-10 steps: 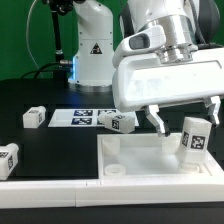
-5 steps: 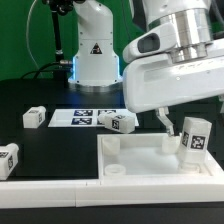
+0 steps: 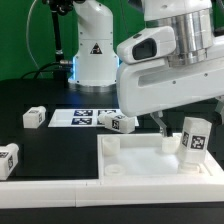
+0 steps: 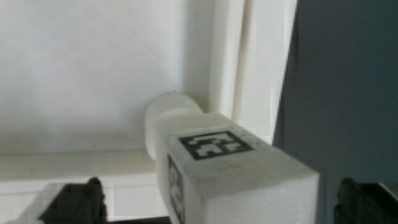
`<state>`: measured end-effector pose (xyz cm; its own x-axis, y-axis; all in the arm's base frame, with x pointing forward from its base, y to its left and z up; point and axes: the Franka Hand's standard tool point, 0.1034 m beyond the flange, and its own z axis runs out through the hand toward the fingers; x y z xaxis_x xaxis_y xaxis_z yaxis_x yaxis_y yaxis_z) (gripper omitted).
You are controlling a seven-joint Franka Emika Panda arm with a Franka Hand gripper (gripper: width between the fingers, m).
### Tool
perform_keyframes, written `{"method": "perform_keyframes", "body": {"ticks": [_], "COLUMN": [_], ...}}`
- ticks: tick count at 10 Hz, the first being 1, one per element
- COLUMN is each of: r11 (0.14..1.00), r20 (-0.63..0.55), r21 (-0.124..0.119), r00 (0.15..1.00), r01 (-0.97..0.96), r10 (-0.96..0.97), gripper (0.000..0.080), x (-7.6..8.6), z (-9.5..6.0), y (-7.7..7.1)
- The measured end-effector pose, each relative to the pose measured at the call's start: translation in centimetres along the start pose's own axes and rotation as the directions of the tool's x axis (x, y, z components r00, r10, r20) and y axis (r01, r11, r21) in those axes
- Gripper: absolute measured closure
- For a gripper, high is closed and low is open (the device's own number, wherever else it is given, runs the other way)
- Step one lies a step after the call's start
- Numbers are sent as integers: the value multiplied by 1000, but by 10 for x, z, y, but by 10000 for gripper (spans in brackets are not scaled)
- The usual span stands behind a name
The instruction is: Assemble one leg
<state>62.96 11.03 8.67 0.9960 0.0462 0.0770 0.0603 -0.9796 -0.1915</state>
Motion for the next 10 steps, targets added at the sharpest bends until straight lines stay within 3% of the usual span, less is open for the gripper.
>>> {"method": "perform_keyframes", "body": {"ticks": [3,4,5,6,7,10], "r11": [1000,1000,1000,1000,1000,1000], "r20": [14,14,14,14,14,14], "r21": [-13,-13,-13,-13,-13,-13], "r00": [1000,1000,1000,1000,1000,1000], "r01": [-4,-4,-4,-4,-4,-7], "r10": [4,4,4,4,5,7], "gripper": [151,248,394,394,491,491], "x": [2,2,2,2,2,2], "z": [2,3,3,2,2,3], "y": [-2,-1,-2,-1,-1,-1]}}
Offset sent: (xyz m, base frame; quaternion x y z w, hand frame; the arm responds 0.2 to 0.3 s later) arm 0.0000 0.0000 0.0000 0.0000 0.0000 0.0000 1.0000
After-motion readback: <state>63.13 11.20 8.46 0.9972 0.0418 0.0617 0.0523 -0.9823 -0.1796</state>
